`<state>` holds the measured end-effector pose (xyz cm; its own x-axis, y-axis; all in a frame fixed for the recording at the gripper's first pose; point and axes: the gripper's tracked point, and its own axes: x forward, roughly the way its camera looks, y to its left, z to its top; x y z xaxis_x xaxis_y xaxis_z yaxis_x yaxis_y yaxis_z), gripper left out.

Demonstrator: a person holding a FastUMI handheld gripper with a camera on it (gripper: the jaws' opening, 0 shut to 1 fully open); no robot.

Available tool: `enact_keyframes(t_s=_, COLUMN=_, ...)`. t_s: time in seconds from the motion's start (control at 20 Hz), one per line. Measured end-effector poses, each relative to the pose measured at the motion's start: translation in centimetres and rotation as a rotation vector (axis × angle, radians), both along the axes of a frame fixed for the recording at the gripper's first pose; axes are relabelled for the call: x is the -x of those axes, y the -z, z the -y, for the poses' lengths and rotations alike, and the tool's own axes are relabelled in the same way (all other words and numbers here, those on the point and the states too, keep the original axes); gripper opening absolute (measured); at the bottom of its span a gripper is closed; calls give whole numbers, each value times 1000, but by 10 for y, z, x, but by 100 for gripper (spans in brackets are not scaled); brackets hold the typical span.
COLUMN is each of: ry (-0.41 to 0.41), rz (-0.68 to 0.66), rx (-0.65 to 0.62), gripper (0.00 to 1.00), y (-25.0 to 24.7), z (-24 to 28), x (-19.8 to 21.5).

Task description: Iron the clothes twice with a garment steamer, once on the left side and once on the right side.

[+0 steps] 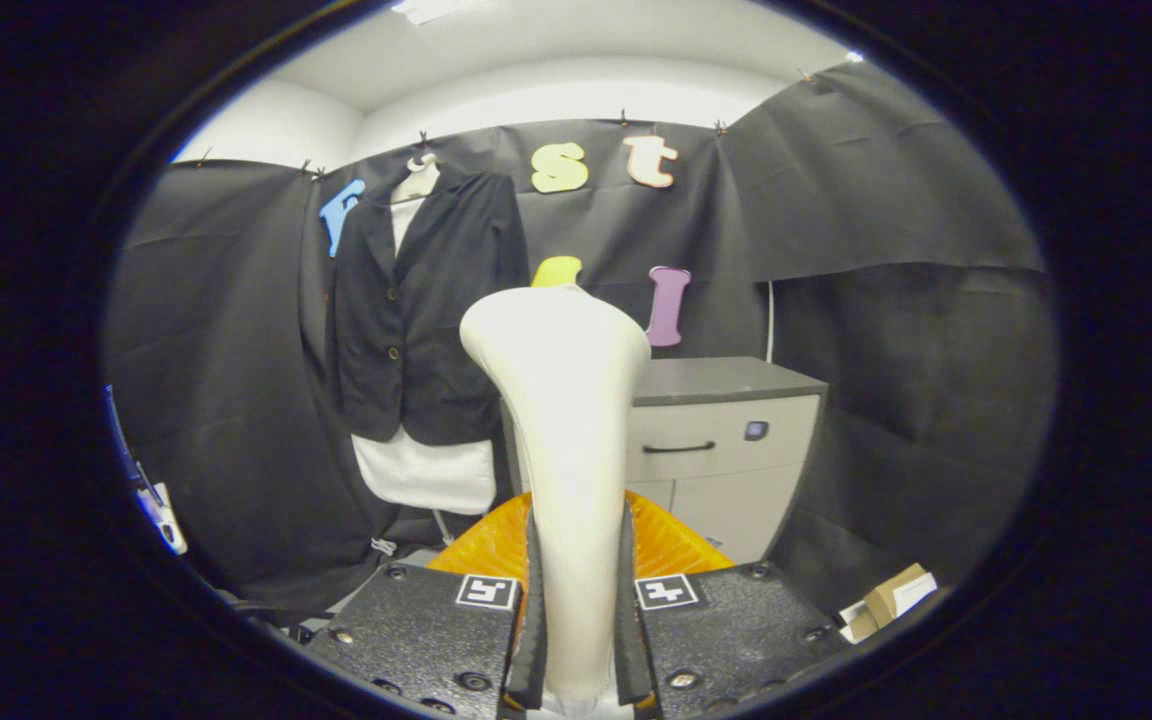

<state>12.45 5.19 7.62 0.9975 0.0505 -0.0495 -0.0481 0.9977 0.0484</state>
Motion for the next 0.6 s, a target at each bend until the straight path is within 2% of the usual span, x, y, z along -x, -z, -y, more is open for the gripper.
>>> enact_keyframes(t_s=0.15, ry=31, rz=-14, rx=-9, gripper=30, y=28, z=45, x=44)
enact_keyframes(t_s=0.35, ry=38, rz=-25, rx=-7, gripper=30, y=50, z=74, x=82)
enact_keyframes(t_s=0.6, ry=55, rz=-46, rx=-29, gripper=30, y=64, z=87, x=103)
